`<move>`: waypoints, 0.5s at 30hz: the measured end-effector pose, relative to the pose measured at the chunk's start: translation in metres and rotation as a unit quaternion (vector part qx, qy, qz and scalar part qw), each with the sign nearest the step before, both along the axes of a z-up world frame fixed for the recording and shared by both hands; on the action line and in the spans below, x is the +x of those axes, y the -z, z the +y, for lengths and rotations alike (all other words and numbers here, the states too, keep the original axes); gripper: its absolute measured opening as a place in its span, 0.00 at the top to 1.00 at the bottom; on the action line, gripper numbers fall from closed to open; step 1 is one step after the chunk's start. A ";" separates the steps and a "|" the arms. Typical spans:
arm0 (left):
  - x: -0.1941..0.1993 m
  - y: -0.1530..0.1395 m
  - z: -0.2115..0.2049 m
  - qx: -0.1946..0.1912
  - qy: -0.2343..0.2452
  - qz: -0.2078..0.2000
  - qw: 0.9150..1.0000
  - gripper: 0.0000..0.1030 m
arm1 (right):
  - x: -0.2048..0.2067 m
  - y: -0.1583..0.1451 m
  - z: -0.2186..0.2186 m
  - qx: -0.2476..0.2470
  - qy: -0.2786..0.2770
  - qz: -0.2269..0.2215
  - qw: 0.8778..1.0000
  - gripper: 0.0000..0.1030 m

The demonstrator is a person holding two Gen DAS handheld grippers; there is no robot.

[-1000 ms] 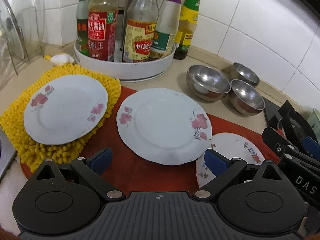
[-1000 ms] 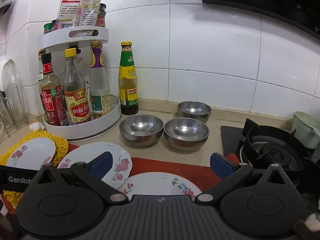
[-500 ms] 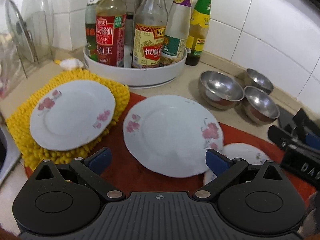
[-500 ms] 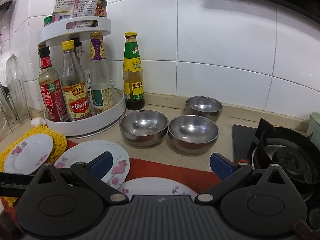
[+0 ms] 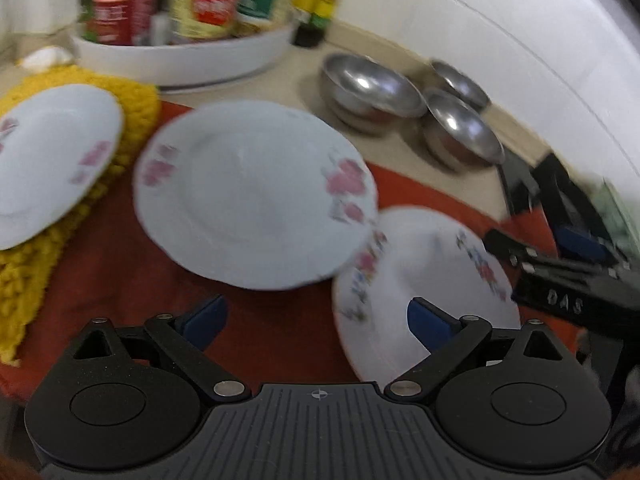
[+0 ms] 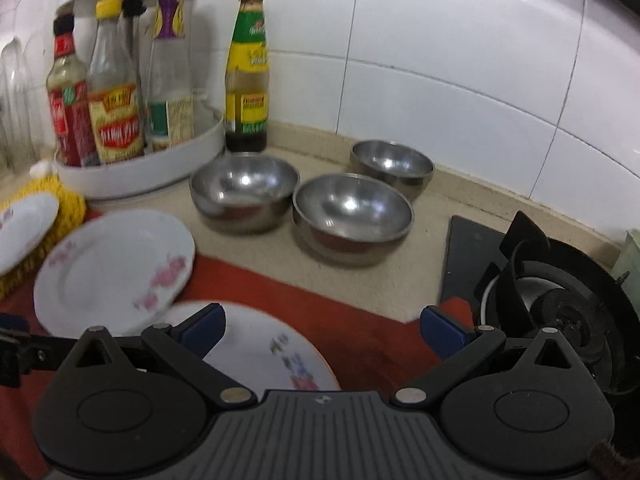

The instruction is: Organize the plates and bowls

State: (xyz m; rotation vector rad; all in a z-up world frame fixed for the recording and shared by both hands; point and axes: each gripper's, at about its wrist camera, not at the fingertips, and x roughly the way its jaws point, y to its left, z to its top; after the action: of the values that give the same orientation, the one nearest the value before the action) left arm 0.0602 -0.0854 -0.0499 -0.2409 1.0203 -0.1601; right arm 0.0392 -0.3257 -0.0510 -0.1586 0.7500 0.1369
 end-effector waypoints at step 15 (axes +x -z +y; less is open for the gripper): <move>0.009 0.014 -0.044 0.042 0.073 0.022 0.996 0.04 | 0.009 0.026 -0.025 0.060 -0.024 0.091 0.994 0.05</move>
State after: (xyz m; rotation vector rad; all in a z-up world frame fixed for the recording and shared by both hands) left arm 0.0690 -0.1293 -0.0635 -0.0938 1.0864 -0.2453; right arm 0.0481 -0.3511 -0.0769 -0.0498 0.9176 0.2435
